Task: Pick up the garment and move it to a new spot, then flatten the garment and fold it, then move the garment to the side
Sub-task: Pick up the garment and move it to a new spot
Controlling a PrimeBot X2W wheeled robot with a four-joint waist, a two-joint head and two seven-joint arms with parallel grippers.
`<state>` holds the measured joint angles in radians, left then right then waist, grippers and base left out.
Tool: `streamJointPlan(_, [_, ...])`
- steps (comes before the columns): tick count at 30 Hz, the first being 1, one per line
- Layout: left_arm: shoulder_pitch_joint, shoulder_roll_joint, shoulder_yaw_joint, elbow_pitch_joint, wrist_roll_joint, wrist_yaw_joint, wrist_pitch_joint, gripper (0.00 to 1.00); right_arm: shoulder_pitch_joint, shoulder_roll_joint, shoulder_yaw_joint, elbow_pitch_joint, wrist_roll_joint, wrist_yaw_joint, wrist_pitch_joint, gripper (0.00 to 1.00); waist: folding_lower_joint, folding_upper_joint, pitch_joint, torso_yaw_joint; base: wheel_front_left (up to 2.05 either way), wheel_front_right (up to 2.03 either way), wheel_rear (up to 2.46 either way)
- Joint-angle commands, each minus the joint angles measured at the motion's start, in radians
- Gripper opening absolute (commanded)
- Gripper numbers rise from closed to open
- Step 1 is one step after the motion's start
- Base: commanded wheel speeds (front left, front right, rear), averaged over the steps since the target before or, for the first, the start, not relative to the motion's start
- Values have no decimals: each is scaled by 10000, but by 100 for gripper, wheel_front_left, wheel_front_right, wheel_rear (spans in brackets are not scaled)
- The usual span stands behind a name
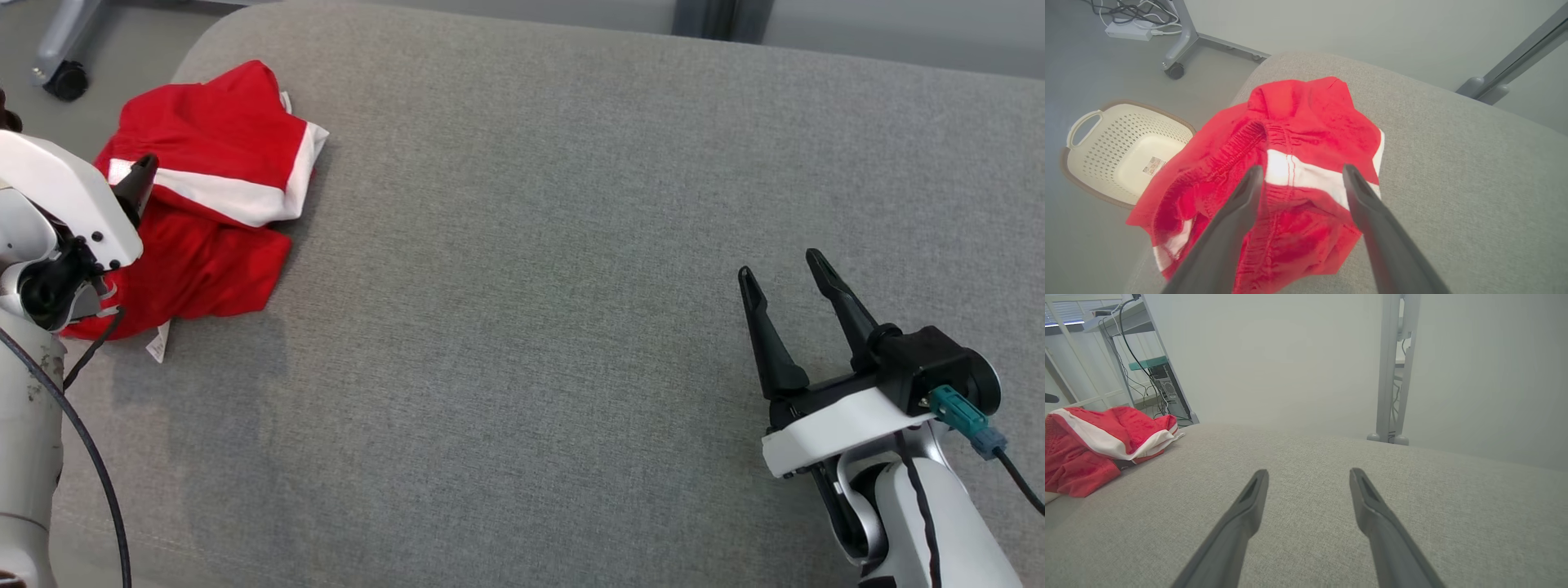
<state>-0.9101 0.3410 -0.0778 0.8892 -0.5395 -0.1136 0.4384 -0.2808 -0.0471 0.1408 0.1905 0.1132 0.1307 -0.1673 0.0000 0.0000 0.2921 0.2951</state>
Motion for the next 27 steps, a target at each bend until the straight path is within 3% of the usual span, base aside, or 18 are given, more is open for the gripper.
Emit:
streamJointPlan(1, [-175,68,-22,171,-29,-59,-30,100,-114,-60,-32,-56,-76,-1,9,100,0,0,240,-185,0,0,0])
streamJointPlan(6, [-517,224,-80,1007,-270,-138,-161,100,-251,-58,-43,-117,-174,0,29,100,0,0,522,-292,0,0,0])
streamJointPlan(7, [-568,264,-30,1166,-331,-146,-269,57,-273,-60,-47,-115,-184,-1,23,100,0,0,550,-305,0,0,0])
streamJointPlan(8, [-616,276,28,1328,-417,-150,-339,0,-307,-60,-37,-118,-183,0,21,100,0,0,576,-317,0,0,0])
streamJointPlan(16, [-1096,524,-341,1618,-155,-174,-1373,0,-377,-60,-225,-105,-265,0,-20,100,0,0,547,-271,0,0,0])
streamJointPlan(27, [-1774,592,-1162,-24,835,-119,-3642,0,-139,-57,-642,-275,-159,0,-97,100,0,0,-174,-144,0,0,0])
